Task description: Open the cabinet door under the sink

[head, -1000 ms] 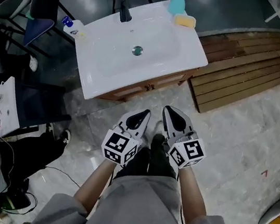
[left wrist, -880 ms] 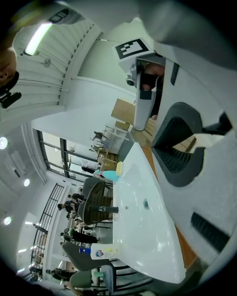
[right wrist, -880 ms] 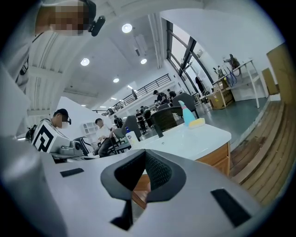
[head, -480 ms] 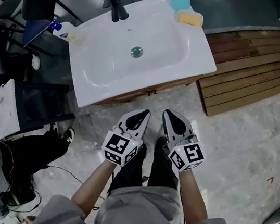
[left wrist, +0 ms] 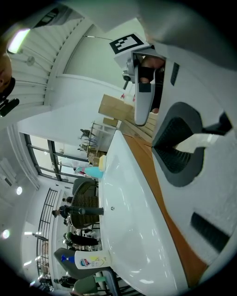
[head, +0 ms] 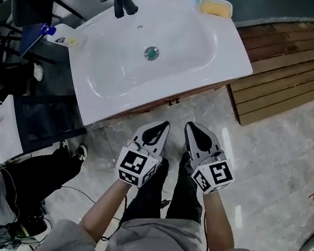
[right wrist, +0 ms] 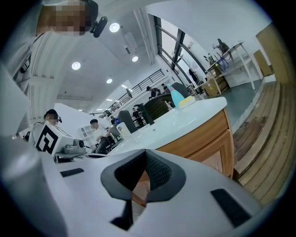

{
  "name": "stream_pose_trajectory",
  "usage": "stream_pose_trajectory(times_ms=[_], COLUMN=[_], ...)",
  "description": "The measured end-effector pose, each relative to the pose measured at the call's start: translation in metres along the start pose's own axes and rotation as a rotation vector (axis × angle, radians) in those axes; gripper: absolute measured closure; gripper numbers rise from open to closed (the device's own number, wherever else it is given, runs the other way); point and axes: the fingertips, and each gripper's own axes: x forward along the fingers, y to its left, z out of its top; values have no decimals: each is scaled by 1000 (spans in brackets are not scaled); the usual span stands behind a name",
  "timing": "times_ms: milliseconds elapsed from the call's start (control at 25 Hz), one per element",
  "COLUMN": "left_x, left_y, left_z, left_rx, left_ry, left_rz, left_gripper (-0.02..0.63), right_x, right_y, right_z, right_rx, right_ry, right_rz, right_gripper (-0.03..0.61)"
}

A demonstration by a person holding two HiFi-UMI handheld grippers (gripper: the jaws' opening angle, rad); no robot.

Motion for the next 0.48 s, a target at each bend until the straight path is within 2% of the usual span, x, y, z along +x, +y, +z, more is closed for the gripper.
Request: stream_pose_trajectory(times_ms=[480], left_x=[30], left_y=[23], left_z=[-44], left_rx=[13], left_ry=[26], left_rz=[19], left_gripper=[606], right_x=[22], right_y=[-18], right_z=[-43], right_rx=[15], right_ry=[2], right_rz=[-10], right_gripper=[571])
